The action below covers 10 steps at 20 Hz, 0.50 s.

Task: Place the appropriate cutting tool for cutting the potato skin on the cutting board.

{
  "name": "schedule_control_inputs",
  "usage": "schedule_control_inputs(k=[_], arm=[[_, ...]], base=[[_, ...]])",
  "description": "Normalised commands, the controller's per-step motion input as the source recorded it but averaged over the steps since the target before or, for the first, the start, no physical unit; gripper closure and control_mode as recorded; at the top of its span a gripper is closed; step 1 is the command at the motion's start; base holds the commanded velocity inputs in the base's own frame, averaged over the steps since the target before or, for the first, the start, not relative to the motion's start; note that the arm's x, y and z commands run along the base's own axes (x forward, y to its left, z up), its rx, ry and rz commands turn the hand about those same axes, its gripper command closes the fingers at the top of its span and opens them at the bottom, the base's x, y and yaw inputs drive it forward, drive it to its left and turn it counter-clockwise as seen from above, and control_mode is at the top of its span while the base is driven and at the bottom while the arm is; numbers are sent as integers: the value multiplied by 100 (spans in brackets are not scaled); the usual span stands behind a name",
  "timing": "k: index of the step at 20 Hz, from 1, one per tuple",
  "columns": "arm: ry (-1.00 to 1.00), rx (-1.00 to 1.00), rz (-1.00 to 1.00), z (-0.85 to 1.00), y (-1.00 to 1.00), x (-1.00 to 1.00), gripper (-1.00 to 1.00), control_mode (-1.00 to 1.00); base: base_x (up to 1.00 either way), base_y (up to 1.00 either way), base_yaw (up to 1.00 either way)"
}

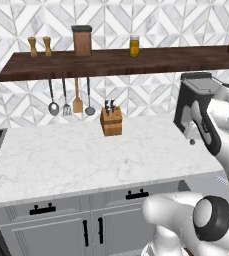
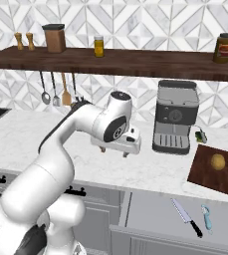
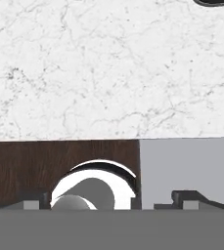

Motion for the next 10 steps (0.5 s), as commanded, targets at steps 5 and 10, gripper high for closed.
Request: schedule_control_inputs(k=[5, 10], arm=[[18, -10, 0, -71, -91, -34, -100, -100], [23, -6, 0, -52, -100, -51, -100, -100]], base=[[0, 0, 0], [0, 0, 0]])
